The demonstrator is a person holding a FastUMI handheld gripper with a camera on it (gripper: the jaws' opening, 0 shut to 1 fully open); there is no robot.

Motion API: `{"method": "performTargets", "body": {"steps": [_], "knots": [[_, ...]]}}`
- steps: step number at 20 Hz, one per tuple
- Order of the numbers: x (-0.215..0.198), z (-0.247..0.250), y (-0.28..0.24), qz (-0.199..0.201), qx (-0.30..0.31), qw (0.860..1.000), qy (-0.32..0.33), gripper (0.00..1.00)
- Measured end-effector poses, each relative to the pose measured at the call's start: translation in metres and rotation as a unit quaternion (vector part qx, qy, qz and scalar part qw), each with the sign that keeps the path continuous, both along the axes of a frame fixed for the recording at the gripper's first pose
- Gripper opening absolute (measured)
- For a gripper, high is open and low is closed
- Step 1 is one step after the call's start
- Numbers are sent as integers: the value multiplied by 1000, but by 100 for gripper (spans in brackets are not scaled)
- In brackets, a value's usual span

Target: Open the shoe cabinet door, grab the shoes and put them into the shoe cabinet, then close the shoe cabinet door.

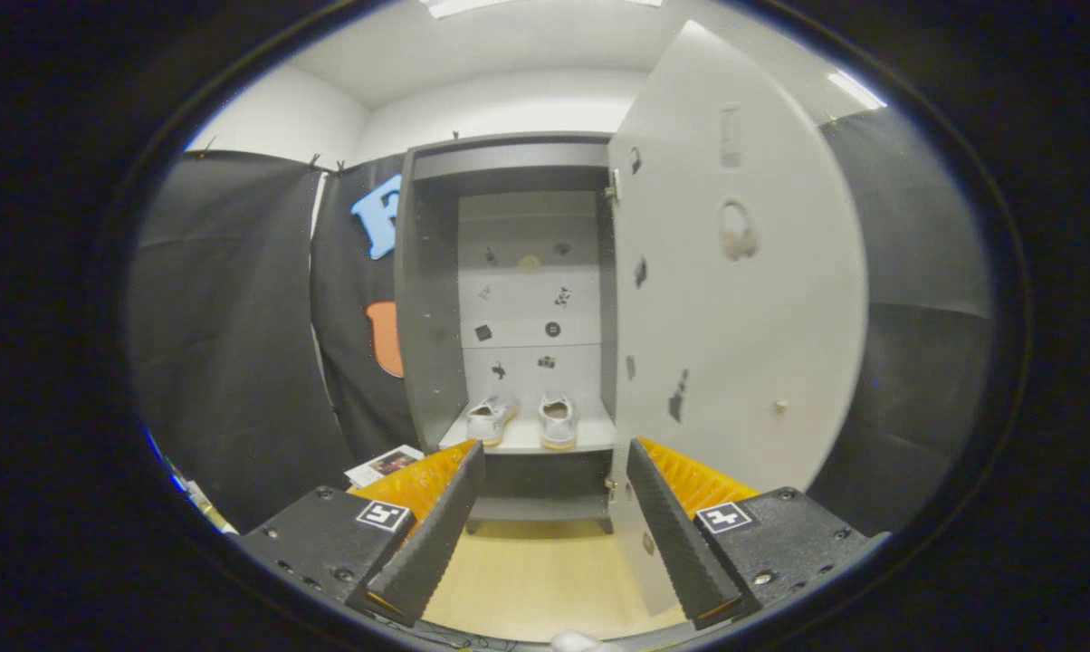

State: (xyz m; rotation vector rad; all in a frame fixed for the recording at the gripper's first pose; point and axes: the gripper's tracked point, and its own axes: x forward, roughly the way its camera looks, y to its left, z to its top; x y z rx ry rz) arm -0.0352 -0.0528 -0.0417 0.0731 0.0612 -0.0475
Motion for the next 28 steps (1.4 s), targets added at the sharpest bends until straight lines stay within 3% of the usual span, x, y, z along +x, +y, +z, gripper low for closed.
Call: {"method": "performTargets", "body": {"steps": [7,12,16,19,26,28], "knots": [[-73,2,-95,-38,-2,999,-8,100],[-85,-8,-175,-65,12,998,7,100],[-71,-17,-220,-73,11,997,14,100],[-46,-21,-230,-56,12,998,20,99],[-4,-6,-201,16,15,1000,12,99],[-3,-3,-203,12,-3,1000,6,98]]}}
